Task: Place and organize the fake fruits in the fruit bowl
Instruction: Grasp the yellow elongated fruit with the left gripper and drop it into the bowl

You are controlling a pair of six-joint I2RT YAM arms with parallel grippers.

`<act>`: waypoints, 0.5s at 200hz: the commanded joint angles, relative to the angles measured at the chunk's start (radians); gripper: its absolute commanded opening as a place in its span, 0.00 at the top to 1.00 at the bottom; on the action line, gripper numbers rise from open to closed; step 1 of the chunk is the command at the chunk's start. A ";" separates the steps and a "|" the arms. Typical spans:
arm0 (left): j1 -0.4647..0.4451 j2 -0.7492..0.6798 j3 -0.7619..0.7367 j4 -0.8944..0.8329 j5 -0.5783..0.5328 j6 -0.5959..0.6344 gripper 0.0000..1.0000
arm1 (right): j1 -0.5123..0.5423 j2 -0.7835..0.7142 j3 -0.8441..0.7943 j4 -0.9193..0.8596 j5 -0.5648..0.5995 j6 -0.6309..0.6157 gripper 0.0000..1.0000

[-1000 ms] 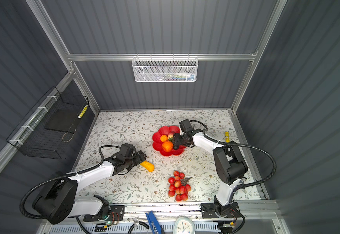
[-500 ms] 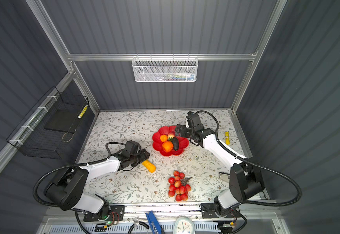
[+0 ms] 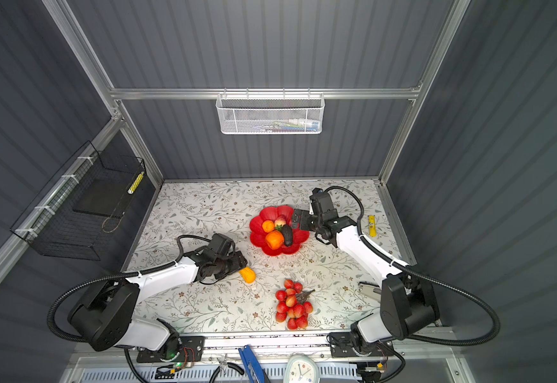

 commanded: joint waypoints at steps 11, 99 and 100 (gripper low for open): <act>-0.017 0.076 0.031 -0.005 0.023 0.021 0.36 | -0.008 -0.035 -0.026 0.025 -0.004 -0.020 0.01; -0.013 0.034 0.272 -0.173 -0.066 0.262 0.70 | -0.020 -0.095 -0.084 0.064 0.022 -0.028 0.01; -0.013 0.034 0.280 -0.177 -0.068 0.269 0.70 | -0.021 -0.094 -0.084 0.063 0.021 -0.028 0.01</act>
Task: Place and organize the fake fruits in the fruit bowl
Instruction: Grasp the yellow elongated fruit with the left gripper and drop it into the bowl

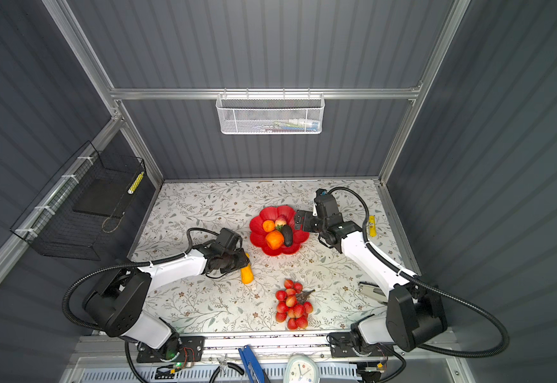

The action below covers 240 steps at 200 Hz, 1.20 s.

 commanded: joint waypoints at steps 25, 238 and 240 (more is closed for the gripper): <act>0.012 -0.021 0.327 -0.210 -0.094 0.304 0.70 | -0.015 -0.033 -0.028 0.026 0.015 -0.011 0.01; 0.042 0.379 0.785 -0.172 -0.064 0.383 0.14 | -0.026 -0.244 -0.201 -0.197 -0.106 0.107 0.01; 0.043 0.369 0.779 -0.165 -0.068 0.384 0.13 | -0.025 -0.249 -0.209 -0.204 -0.111 0.111 0.01</act>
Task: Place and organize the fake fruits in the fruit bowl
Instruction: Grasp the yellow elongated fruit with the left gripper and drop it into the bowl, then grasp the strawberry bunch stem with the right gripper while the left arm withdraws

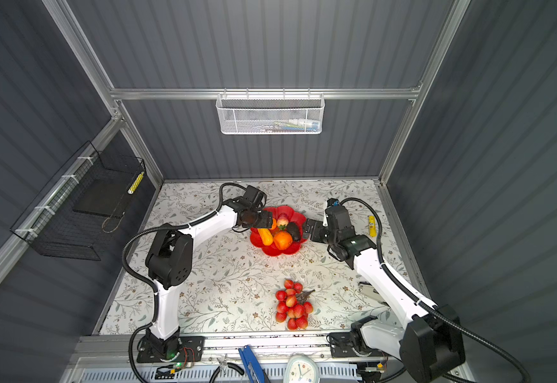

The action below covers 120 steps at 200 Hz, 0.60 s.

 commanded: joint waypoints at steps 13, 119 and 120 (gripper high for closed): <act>0.016 -0.199 -0.088 0.142 -0.059 -0.005 0.09 | 0.029 -0.084 -0.109 -0.176 -0.113 0.080 0.02; 0.145 -0.688 -0.625 0.453 -0.327 -0.106 0.00 | 0.625 -0.342 -0.261 -0.448 0.007 0.221 0.01; 0.145 -0.690 -0.626 0.453 -0.328 -0.106 0.00 | 0.628 -0.338 -0.259 -0.447 0.010 0.219 0.02</act>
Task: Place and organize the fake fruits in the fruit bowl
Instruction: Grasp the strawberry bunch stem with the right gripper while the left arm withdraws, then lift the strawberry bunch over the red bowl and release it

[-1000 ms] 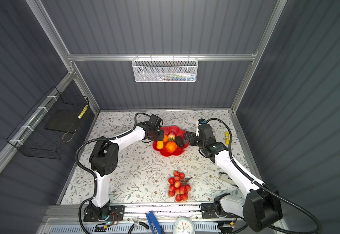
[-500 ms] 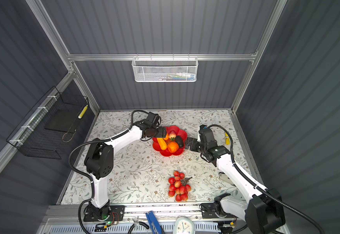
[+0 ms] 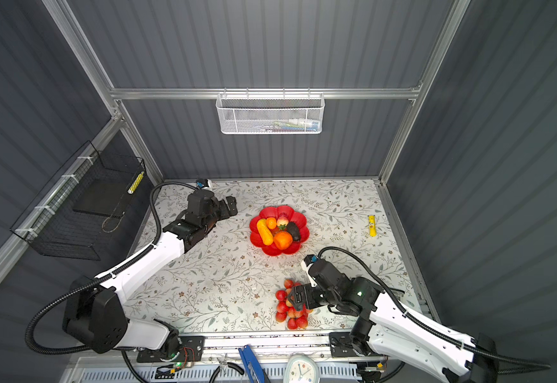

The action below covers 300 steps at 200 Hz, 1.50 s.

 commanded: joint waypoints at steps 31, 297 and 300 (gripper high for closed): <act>0.001 -0.070 -0.057 0.008 -0.064 -0.040 0.00 | 0.111 0.215 0.039 -0.010 0.123 0.021 0.01; 0.021 -0.177 -0.105 -0.045 -0.162 0.006 0.00 | 0.132 0.293 0.285 0.088 0.427 -0.150 0.65; 0.022 -0.179 -0.105 -0.045 -0.163 0.006 0.00 | 0.132 0.289 0.293 0.083 0.431 -0.155 0.66</act>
